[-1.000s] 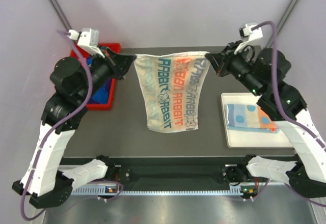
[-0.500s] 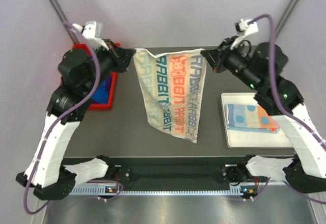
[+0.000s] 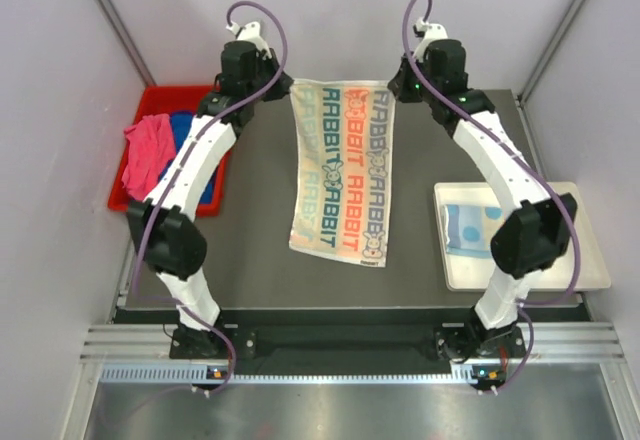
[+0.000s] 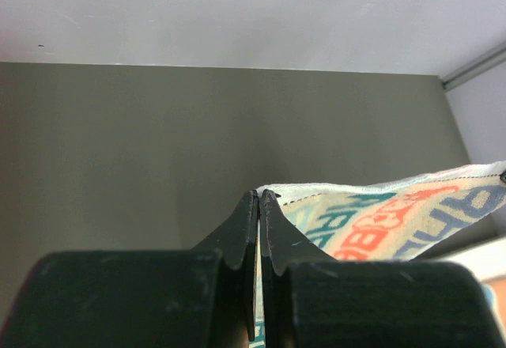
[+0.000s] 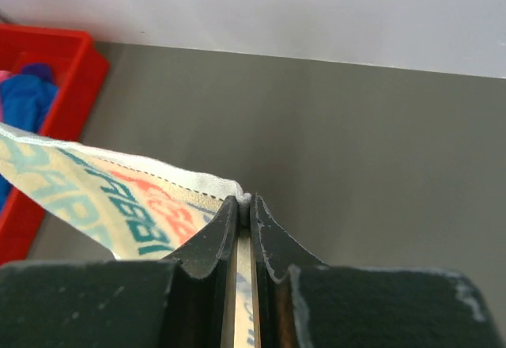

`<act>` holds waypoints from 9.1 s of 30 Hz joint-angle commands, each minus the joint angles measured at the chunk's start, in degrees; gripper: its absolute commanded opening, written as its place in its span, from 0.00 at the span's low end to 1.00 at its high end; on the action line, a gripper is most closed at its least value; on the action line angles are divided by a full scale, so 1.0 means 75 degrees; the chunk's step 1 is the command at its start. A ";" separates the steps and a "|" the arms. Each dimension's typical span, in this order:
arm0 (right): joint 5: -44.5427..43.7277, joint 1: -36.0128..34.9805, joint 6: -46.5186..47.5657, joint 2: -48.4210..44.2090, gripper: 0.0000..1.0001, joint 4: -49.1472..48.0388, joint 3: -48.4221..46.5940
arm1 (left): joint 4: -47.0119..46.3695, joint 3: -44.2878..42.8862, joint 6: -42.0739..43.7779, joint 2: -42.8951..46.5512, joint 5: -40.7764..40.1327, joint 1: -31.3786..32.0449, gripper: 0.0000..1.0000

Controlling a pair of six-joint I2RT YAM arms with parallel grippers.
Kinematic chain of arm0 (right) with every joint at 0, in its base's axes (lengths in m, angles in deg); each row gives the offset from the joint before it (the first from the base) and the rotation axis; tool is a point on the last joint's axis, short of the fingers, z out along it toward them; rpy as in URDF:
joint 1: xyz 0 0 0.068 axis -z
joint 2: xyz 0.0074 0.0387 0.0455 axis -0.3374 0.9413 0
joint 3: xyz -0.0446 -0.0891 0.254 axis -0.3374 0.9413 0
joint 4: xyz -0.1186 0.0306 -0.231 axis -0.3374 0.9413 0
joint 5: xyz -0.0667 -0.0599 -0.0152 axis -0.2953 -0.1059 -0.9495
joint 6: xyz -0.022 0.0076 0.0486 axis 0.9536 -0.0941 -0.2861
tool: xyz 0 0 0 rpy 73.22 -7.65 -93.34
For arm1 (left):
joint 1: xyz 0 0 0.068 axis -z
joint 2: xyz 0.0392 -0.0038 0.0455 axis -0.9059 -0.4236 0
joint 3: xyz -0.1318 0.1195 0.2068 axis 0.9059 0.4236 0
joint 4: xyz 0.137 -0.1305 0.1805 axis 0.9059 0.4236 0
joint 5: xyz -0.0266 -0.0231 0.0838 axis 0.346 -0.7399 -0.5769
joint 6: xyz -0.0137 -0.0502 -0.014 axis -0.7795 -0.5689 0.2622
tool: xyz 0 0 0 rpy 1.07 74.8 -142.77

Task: Fold and stack the towels
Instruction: Flatten out the crumpled towel, then fold the towel

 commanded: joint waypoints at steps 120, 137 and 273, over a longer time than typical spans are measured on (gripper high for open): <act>-0.1147 -0.2824 -0.2316 -0.3406 0.34 -0.2479 0.9286 | -0.1549 0.9030 -0.1371 0.3127 0.0773 0.1016 0.22; -0.1440 -0.3141 -0.2434 -0.3265 0.15 -0.2281 0.9522 | -0.1092 0.9218 -0.1605 0.2599 0.0092 0.1203 0.22; -0.0102 -0.0504 -0.0852 0.1702 0.38 -0.2281 0.4002 | -0.1103 0.4073 0.0398 -0.1408 -0.1138 0.0289 0.48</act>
